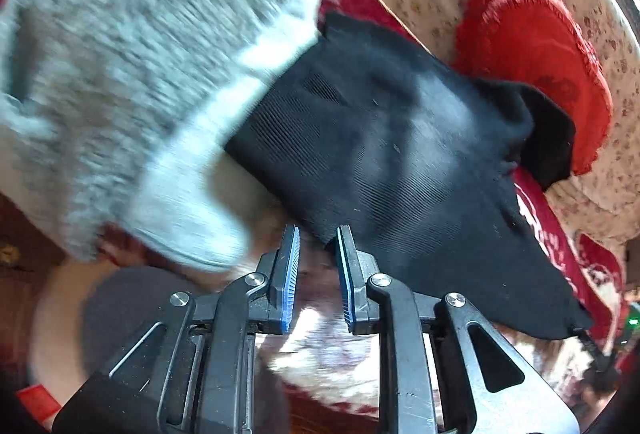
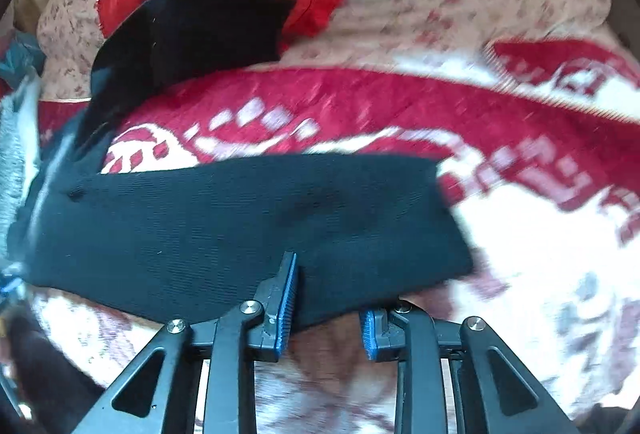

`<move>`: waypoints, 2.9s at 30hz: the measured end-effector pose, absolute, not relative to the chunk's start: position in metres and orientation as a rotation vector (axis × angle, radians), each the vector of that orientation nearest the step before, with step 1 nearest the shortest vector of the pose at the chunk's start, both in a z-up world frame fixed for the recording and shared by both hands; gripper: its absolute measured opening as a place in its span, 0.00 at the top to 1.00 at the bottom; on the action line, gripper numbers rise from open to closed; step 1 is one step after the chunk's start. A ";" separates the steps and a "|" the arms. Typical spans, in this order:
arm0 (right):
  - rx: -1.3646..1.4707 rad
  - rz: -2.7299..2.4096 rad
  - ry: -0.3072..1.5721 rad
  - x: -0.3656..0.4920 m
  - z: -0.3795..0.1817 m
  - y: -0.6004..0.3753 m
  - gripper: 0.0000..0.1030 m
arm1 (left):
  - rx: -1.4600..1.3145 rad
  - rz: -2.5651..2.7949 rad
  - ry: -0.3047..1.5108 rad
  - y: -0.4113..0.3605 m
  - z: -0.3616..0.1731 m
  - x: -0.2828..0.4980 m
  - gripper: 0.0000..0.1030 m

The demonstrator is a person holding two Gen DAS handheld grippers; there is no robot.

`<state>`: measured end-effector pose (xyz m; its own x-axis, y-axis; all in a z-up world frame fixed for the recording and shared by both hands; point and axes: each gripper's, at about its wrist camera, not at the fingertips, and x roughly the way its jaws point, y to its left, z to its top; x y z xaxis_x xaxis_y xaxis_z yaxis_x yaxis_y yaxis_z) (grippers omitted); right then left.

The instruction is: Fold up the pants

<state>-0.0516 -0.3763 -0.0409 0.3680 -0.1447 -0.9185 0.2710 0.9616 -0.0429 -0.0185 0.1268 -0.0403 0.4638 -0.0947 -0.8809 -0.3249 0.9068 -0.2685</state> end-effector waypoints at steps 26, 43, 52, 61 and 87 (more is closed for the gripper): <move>-0.143 0.240 1.159 0.031 -0.071 -0.201 0.71 | -0.238 0.101 1.114 0.070 -0.063 0.050 0.52; -0.543 0.298 0.927 0.184 0.006 -0.185 0.53 | -0.307 0.102 1.106 0.101 -0.062 0.113 0.51; -0.763 0.400 1.025 0.231 -0.035 -0.171 0.53 | -0.305 0.096 1.109 0.102 -0.070 0.129 0.39; -0.656 0.386 0.912 0.159 -0.004 -0.180 0.96 | -0.412 0.081 1.088 0.122 -0.050 0.105 0.39; -0.383 0.549 0.947 -0.045 -0.043 -0.151 0.62 | -0.573 0.136 1.011 0.186 -0.039 0.001 0.31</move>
<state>-0.0448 -0.1508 -0.0428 0.4652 0.2726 -0.8422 -0.5962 0.7998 -0.0704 0.0008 0.1861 -0.0394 0.5362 -0.1510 -0.8305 -0.3650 0.8456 -0.3894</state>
